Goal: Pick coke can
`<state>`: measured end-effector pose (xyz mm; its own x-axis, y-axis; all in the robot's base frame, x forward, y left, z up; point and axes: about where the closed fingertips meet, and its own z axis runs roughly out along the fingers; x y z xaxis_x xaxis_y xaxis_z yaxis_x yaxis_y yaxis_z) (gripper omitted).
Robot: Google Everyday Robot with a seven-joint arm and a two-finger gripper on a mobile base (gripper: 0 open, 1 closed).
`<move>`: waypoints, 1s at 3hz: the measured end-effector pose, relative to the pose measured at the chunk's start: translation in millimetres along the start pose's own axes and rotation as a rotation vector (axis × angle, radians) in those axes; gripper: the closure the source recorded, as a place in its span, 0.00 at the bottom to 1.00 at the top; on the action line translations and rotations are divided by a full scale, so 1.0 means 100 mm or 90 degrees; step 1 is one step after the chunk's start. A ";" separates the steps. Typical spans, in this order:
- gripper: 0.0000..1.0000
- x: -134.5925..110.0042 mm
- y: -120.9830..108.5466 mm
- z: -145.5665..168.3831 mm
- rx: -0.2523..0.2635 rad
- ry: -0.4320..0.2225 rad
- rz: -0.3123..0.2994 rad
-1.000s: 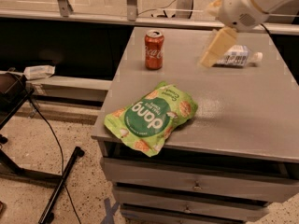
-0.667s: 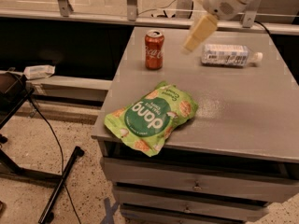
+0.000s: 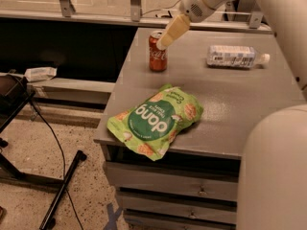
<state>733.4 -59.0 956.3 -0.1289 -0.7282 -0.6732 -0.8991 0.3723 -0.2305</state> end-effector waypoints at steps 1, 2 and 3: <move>0.00 0.00 0.01 0.39 -0.031 0.010 0.028; 0.00 0.01 0.03 0.62 -0.048 0.022 0.038; 0.18 0.04 0.03 0.73 -0.059 0.025 0.041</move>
Offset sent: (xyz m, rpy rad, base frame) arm 0.0352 0.0446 -0.0573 -0.0026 0.1357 -0.0048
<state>761.1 -18.5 901.6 -0.2026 -0.7268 -0.6563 -0.9229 0.3658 -0.1202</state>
